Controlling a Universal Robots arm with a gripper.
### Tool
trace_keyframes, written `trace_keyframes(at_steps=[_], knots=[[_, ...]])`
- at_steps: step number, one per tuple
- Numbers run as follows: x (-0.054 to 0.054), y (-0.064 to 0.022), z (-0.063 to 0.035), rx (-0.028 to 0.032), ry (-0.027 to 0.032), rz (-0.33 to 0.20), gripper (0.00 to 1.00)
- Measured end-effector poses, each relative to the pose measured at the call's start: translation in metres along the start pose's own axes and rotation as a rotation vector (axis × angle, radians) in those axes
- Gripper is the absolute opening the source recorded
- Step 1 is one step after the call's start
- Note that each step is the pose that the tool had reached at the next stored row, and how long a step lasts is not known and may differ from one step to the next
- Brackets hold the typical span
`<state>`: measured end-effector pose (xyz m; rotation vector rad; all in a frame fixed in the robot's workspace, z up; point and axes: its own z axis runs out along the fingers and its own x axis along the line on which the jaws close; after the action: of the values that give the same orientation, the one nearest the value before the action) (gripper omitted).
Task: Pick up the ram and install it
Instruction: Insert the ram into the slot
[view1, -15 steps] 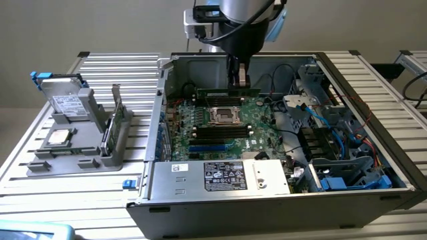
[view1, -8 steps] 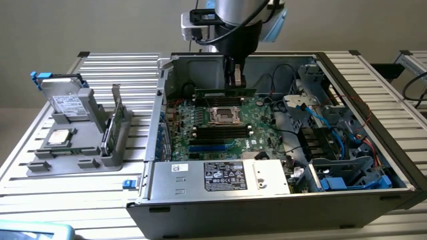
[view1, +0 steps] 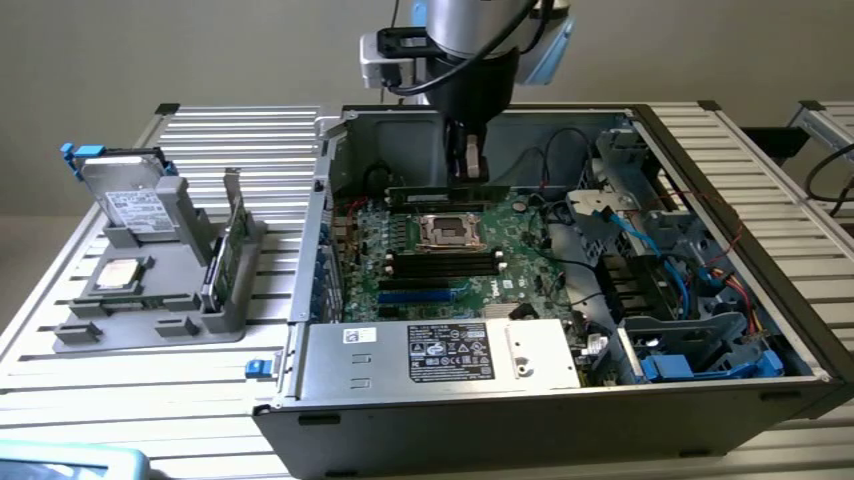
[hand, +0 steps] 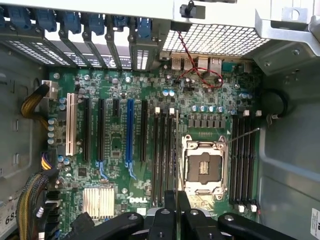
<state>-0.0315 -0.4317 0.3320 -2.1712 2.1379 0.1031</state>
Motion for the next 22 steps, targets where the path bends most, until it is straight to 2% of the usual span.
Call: trace_keyframes(at_steps=[3,6,13,22], knots=[[-0.001,0.0004,0.0044,0.0000,0.0087,0.000,0.13],[-0.002,0.0005,0.0098,-0.0001,0.0123,0.000,0.13],[-0.003,0.0007,0.0229,-0.0002,0.0153,0.000,0.13],[-0.001,0.0009,0.0391,-0.0001,0.0154,0.000,0.13]])
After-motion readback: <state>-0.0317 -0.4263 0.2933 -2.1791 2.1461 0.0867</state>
